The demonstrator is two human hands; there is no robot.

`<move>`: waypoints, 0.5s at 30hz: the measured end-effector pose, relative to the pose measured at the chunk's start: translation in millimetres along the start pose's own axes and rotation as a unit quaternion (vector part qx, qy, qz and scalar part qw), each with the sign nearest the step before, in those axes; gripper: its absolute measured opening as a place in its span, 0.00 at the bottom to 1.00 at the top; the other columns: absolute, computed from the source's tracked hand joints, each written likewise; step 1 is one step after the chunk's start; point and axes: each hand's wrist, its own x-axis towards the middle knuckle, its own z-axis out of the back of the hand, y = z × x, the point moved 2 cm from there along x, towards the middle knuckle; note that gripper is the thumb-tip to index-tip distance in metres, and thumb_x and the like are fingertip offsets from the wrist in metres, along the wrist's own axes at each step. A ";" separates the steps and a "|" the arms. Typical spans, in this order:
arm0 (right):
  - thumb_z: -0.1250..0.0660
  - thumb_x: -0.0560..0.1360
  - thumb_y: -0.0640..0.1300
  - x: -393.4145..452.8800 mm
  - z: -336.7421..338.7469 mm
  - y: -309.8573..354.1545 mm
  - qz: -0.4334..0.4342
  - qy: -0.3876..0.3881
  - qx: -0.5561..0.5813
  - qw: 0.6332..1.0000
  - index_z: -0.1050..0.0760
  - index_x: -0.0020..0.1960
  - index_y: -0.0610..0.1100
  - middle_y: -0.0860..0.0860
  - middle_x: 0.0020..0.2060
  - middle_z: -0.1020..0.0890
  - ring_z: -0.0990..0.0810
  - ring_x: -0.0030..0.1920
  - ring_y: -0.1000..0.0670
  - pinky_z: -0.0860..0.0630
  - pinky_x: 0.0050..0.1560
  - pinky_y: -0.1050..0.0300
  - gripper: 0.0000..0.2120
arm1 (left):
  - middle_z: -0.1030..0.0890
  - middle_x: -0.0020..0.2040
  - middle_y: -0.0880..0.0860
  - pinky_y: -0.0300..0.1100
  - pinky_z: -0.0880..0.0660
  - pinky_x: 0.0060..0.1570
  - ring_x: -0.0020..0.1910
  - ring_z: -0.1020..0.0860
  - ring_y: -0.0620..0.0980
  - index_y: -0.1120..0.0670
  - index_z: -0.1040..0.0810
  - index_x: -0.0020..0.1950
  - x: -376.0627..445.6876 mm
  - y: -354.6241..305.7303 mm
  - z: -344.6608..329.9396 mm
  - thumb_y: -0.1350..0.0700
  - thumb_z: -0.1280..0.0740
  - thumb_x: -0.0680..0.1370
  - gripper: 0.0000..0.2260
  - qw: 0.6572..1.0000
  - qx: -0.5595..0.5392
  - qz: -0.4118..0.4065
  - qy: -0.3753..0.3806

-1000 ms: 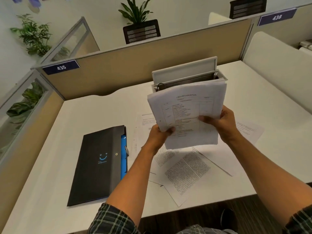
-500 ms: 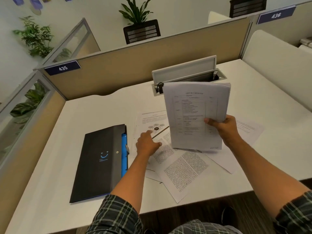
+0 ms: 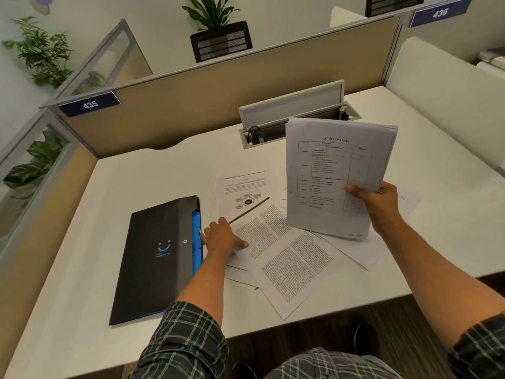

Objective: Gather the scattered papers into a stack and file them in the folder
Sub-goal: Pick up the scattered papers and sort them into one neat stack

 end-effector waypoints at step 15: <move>0.20 0.70 0.40 14.4 13.4 16.7 0.013 -0.103 0.000 0.995 0.17 0.51 0.49 0.59 0.42 0.12 0.13 0.41 0.55 0.15 0.41 0.58 0.12 | 0.14 0.49 0.54 0.49 0.19 0.50 0.51 0.16 0.55 0.54 0.16 0.52 2.6 -29.6 80.2 0.61 0.27 0.76 0.06 0.716 -0.689 -0.113 0.019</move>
